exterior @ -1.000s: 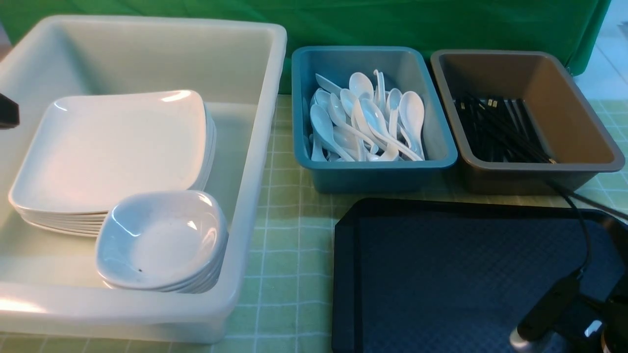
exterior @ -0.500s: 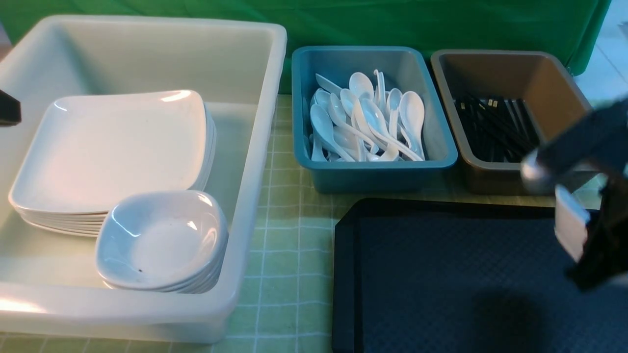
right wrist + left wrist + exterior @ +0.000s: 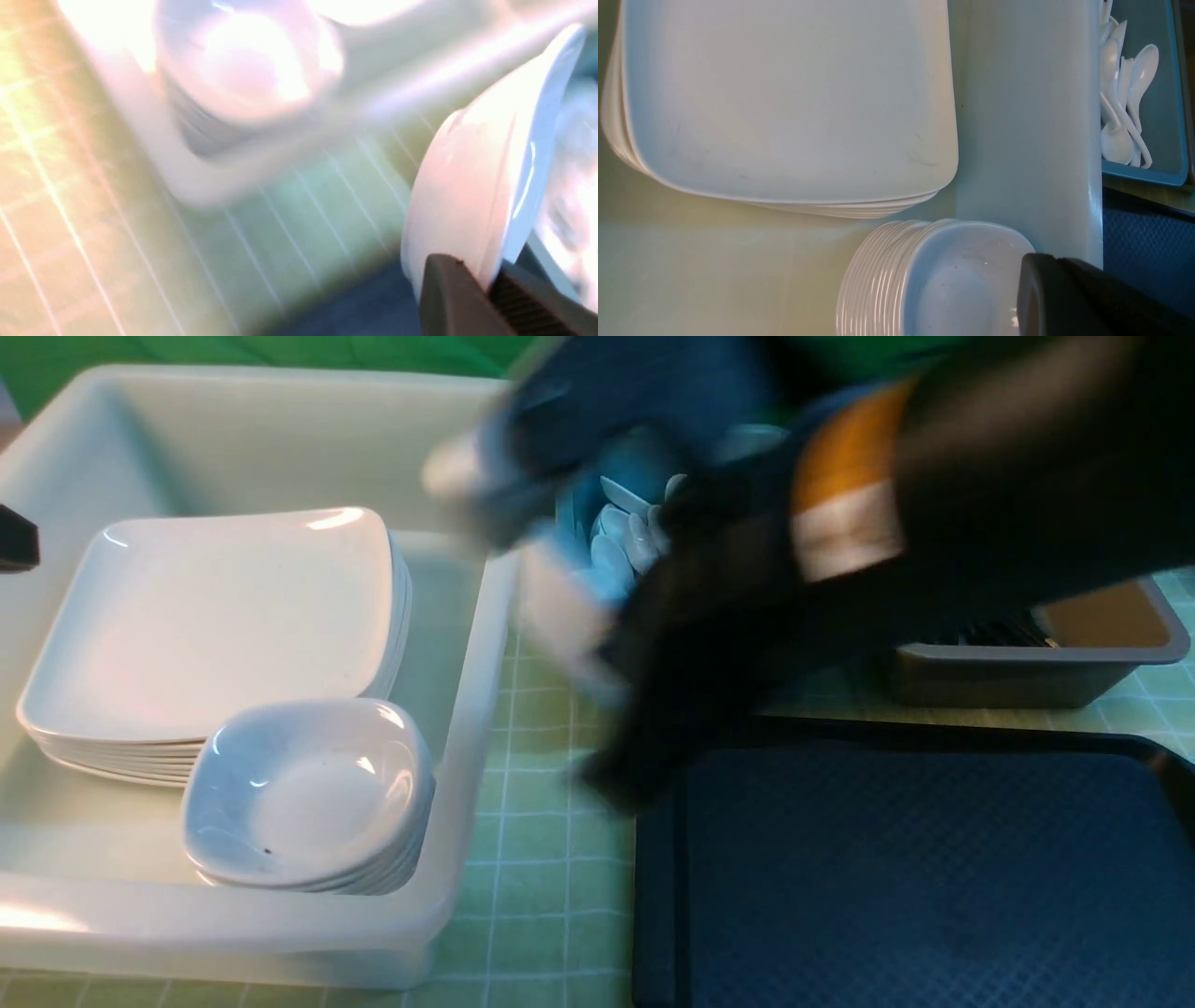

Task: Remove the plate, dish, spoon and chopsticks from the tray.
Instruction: Use the right arm to put the small plate into the large storage box on the left

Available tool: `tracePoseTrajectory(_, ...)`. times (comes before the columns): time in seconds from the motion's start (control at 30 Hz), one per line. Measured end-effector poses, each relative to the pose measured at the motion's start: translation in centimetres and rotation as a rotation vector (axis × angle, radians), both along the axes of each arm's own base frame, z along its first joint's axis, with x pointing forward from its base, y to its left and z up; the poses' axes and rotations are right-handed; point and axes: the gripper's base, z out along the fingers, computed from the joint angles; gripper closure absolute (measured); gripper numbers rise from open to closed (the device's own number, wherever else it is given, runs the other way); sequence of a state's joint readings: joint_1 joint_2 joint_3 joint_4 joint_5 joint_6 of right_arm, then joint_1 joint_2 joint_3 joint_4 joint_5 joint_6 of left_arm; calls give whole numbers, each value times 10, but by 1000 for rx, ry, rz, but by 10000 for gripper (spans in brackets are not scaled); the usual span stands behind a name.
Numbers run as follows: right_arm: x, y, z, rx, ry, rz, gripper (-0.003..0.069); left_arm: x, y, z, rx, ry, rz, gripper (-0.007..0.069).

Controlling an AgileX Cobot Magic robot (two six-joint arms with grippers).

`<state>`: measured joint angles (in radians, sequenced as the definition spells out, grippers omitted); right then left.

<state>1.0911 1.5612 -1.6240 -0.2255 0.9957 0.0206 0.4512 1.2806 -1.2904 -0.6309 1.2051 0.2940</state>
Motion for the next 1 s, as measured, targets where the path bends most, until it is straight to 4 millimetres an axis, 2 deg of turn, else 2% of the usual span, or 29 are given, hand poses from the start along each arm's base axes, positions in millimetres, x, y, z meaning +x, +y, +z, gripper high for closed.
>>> tracePoseTrajectory(0.13,7,60,-28,-66,-1,79,628,0,0,0,1,0,0,623)
tracePoseTrajectory(0.23,12,88,-38,-100,-19,99,628,0,0,0,1,-1,3,623)
tracePoseTrajectory(0.37,18,110,-45,-127,-23,107,628,0,0,0,-1,-1,5,623)
tracePoseTrajectory(0.5,23,124,-56,-140,-21,109,628,0,0,0,0,-3,7,623)
tracePoseTrajectory(0.57,24,132,-68,-148,-9,105,628,0,0,0,0,-3,7,623)
tracePoseTrajectory(0.77,26,139,-84,-154,20,78,610,0,0,0,-1,-3,9,623)
tracePoseTrajectory(0.9,24,142,-85,-120,52,82,571,0,0,0,-1,-3,9,623)
tracePoseTrajectory(1.0,22,145,-84,-78,80,88,498,0,0,0,-1,-3,10,623)
